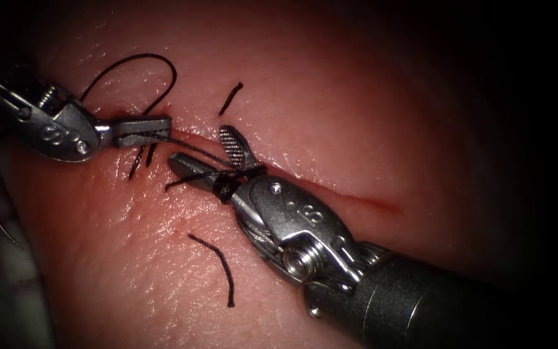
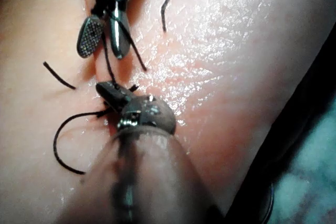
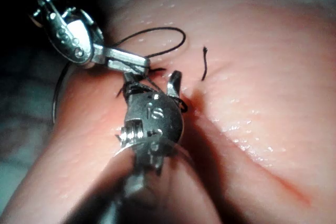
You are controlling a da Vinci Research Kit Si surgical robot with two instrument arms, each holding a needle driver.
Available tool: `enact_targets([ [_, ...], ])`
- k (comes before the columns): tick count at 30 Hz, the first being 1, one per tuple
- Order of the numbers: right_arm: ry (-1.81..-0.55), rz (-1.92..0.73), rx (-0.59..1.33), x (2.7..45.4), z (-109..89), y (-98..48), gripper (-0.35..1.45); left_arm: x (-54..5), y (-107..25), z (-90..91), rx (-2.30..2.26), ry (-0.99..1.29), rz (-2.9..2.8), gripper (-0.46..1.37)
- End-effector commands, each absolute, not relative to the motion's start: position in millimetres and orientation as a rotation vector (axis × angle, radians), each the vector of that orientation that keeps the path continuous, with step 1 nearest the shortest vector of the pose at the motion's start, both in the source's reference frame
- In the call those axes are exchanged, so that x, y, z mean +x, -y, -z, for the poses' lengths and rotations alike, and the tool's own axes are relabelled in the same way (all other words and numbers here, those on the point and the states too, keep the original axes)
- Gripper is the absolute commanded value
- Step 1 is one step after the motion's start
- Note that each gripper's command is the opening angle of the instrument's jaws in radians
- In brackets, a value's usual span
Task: Wound Closure
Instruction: Grab the suture tail with the right gripper
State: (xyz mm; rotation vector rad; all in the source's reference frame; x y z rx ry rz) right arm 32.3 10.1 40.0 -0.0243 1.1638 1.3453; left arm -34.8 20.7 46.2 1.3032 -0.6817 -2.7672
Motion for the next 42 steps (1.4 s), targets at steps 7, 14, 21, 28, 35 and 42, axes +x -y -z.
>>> enact_targets([
  [7, -1.192, -1.363, -0.043, 32.2, -39.2, -11.0, 0.98, -34.8, -19.6, -46.9, 1.302, 0.664, 2.776, -0.35],
  [14, -1.172, -1.395, -0.079, 32.1, -38.9, -11.7, 0.97, -34.9, -18.9, -46.3, 1.299, 0.667, 2.777, -0.35],
  [21, -1.102, -1.456, -0.153, 31.1, -39.7, -12.2, 0.97, -34.9, -18.4, -45.7, 1.299, 0.665, 2.785, -0.35],
  [28, -1.054, -1.536, -0.177, 30.3, -40.9, -13.1, 0.93, -35.0, -18.7, -45.6, 1.301, 0.661, 2.786, -0.35],
  [35, -1.04, -1.539, -0.187, 30.2, -42.4, -14.4, 0.86, -35.1, -19.1, -45.5, 1.298, 0.66, 2.785, -0.35],
  [42, -1.026, -1.552, -0.19, 30.2, -44.3, -15.0, 0.84, -35.2, -19.6, -45.2, 1.294, 0.652, 2.784, -0.35],
])
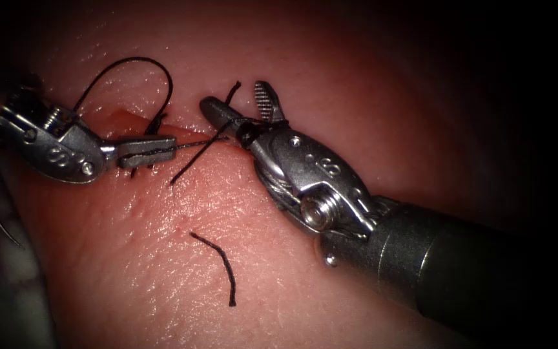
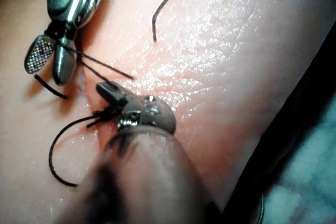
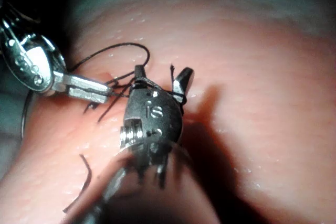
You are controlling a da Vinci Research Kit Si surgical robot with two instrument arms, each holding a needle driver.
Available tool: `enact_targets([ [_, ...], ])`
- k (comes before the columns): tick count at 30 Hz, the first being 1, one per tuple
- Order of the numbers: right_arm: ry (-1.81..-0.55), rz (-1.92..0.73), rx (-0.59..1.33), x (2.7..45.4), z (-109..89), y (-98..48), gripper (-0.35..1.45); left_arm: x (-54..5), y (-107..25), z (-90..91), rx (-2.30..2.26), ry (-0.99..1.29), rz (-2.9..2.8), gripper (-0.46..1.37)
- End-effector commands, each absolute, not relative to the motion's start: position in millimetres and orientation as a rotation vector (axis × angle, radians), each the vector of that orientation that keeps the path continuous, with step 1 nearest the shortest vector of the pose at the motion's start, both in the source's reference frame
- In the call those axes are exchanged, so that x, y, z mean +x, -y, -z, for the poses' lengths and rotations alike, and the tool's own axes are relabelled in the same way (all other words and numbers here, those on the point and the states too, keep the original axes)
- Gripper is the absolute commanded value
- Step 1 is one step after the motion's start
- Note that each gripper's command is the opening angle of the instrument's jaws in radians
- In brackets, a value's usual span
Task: Wound Closure
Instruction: Grab the suture tail with the right gripper
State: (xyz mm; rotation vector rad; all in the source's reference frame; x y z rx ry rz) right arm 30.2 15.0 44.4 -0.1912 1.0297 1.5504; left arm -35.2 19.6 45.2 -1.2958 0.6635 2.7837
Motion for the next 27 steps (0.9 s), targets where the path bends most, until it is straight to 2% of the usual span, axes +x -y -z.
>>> enact_targets([
  [1, -1.019, -1.551, -0.188, 30.2, -44.7, -15.0, 0.84, -35.2, -19.7, -45.1, -1.296, -0.652, -2.79, -0.35],
  [7, -1.013, -1.551, -0.188, 30.6, -46.0, -15.3, 0.83, -35.3, -19.9, -45.0, -1.296, -0.653, -2.786, -0.35],
  [9, -1.012, -1.553, -0.189, 30.9, -45.9, -15.3, 0.76, -35.3, -19.8, -45.0, -1.296, -0.653, -2.786, -0.35],
  [10, -1.011, -1.555, -0.189, 31.0, -45.8, -15.3, 0.54, -35.3, -19.8, -45.0, -1.296, -0.653, -2.786, -0.35],
  [12, -1.009, -1.555, -0.185, 31.4, -45.5, -15.2, -0.35, -35.3, -19.8, -45.0, -1.296, -0.653, -2.786, -0.35],
  [16, -1.043, -1.733, -0.091, 32.0, -44.8, -14.8, -0.35, -35.3, -19.9, -45.1, -1.296, -0.653, -2.786, -0.35],
  [27, -1.065, -1.686, -0.09, 32.8, -42.8, -14.3, -0.35, -35.2, -21.7, -45.9, -1.296, -0.643, -2.785, -0.35],
])
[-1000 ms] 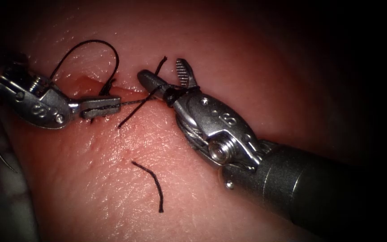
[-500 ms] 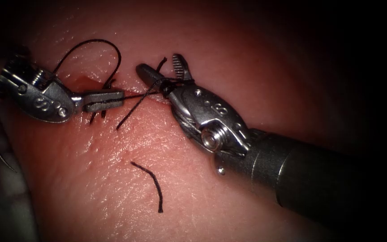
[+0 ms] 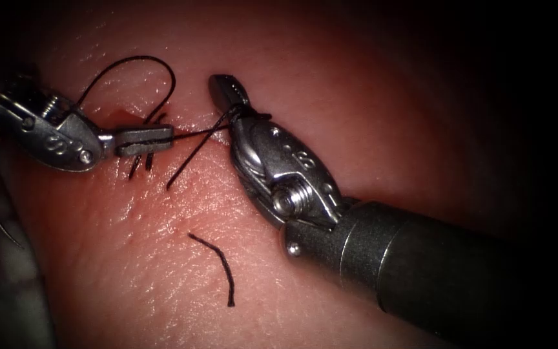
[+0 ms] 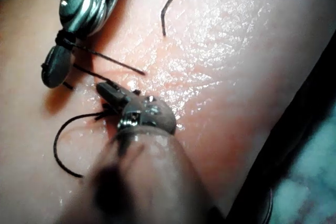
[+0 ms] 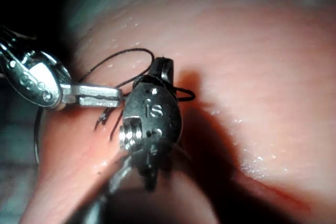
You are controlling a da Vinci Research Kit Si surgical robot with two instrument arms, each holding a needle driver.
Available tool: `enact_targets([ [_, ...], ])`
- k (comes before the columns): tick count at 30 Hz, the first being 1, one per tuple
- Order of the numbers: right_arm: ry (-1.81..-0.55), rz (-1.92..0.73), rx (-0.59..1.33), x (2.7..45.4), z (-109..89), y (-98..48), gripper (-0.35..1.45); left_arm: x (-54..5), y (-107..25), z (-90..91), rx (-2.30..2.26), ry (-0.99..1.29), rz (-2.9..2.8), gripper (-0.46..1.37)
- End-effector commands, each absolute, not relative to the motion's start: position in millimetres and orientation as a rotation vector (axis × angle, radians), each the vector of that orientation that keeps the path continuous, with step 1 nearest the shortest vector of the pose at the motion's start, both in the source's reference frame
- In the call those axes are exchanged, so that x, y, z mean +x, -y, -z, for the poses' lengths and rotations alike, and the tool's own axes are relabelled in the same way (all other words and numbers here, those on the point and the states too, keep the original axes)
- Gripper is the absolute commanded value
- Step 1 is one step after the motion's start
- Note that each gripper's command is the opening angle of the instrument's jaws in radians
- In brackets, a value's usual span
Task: Wound Closure
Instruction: Grab the suture tail with the right gripper, then pull the right gripper down and the left gripper up to tighten the suture
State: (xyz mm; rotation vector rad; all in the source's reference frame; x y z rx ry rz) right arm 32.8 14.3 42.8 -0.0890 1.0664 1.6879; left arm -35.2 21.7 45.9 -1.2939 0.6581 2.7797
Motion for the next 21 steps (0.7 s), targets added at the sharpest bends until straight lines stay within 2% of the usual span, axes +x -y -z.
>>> enact_targets([
  [1, -1.065, -1.68, -0.091, 32.8, -42.6, -14.2, -0.35, -35.1, -22.1, -46.0, -1.296, -0.64, -2.785, -0.35],
  [21, -1.073, -1.656, -0.075, 33.9, -39.4, -9.9, -0.35, -36.7, -31.8, -49.4, -1.266, -0.633, -2.784, -0.35],
])
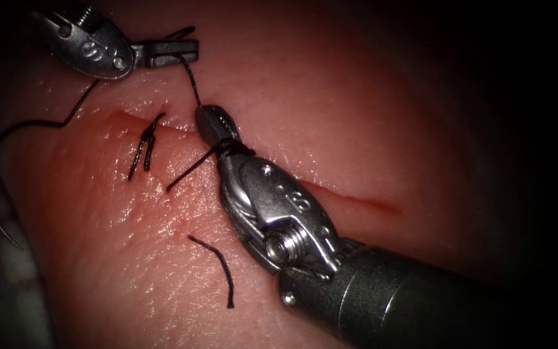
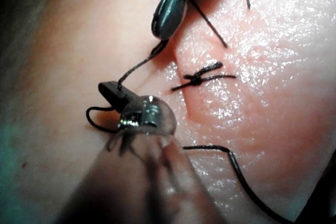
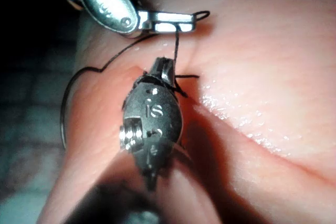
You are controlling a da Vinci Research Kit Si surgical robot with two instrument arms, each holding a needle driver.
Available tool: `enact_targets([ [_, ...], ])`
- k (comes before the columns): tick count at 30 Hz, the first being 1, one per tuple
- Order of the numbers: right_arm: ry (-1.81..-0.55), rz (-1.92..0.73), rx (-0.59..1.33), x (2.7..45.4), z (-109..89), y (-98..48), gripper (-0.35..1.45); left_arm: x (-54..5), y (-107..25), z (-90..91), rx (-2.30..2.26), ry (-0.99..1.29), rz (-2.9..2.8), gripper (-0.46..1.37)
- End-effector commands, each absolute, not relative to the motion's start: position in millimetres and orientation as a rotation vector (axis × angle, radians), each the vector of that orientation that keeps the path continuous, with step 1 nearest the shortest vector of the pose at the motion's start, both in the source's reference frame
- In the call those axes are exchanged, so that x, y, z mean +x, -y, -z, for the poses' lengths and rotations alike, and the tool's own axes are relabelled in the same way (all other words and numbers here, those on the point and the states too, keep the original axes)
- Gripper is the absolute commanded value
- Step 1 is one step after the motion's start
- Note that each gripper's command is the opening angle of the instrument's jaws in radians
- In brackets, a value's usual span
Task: Wound Closure
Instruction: Pull the right gripper down and the left gripper up to tighten the suture
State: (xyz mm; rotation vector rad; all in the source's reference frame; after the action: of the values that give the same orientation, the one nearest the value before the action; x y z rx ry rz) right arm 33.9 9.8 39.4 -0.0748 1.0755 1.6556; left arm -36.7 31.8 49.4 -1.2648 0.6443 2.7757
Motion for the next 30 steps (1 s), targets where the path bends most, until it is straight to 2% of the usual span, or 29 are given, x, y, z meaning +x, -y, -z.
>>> enact_targets([
  [1, -1.071, -1.655, -0.074, 33.9, -39.3, -9.7, -0.35, -37.0, -32.4, -49.6, -1.263, -0.631, -2.79, -0.35],
  [30, -1.043, -1.63, -0.059, 35.6, -39.7, -6.4, -0.35, -43.4, -46.6, -56.2, -1.315, -0.66, -2.798, -0.35],
])
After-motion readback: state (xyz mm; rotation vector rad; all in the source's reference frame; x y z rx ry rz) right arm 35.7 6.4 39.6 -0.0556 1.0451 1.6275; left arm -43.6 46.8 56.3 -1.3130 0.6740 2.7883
